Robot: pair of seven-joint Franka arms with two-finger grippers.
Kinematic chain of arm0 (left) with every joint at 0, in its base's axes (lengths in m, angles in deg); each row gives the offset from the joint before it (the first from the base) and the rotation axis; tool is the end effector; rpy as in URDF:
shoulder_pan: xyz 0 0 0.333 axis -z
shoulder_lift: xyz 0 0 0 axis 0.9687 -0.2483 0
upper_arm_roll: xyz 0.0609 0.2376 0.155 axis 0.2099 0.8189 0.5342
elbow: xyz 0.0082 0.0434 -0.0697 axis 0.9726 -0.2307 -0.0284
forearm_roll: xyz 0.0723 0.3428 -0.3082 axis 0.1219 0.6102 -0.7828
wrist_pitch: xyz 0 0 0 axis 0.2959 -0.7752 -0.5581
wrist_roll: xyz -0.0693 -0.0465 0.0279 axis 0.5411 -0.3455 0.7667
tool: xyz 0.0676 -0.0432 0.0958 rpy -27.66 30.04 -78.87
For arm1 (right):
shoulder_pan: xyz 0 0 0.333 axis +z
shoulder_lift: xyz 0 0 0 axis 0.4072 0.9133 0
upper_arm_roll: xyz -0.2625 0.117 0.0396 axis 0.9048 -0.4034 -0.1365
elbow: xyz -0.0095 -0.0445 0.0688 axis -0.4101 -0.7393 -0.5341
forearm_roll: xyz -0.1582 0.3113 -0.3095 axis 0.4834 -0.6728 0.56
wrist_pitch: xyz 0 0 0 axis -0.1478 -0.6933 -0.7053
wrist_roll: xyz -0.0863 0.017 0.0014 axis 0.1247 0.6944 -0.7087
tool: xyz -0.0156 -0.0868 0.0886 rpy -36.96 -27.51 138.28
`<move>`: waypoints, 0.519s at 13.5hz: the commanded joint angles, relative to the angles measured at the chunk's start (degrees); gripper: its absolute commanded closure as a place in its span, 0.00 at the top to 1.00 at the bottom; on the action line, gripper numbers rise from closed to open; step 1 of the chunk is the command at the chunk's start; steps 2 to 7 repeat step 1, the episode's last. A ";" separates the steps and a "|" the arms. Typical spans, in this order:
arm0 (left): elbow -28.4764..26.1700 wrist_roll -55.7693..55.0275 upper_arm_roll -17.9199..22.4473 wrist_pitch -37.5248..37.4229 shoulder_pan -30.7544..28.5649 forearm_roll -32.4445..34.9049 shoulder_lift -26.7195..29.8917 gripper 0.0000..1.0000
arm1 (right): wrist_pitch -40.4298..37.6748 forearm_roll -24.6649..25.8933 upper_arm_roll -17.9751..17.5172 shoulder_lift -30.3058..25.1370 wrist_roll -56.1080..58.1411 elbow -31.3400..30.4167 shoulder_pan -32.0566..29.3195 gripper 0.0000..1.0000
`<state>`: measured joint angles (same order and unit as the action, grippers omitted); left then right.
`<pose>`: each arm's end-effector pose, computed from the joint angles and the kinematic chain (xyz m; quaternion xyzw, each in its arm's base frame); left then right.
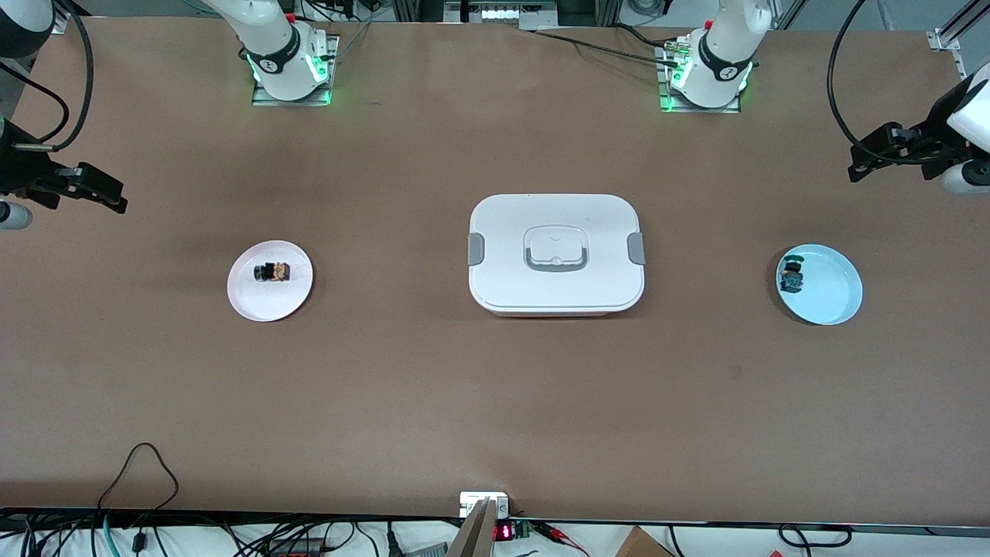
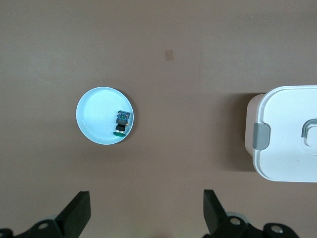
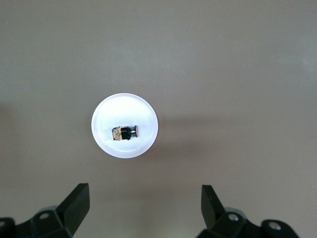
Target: Transfer orange switch to right arm and place
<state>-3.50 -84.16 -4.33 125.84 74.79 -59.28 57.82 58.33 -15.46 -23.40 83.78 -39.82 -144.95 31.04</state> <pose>0.6174 -0.0125 0.5983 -0.9993 -0.0163 0.0276 0.0175 0.6411 -0.0296 0.5304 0.9994 -0.0192 -0.0087 0.0260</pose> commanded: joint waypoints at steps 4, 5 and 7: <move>1.48 -0.40 0.21 -0.68 0.40 0.24 -0.73 1.00 | -1.14 -0.21 -0.27 -0.48 0.06 0.39 0.11 1.00; 1.48 -0.40 0.21 -0.68 0.40 0.24 -0.73 1.00 | -1.14 -0.21 -0.27 -0.48 0.06 0.39 0.11 1.00; 1.48 -0.40 0.21 -0.68 0.40 0.24 -0.73 1.00 | -1.14 -0.21 -0.27 -0.48 0.06 0.39 0.11 1.00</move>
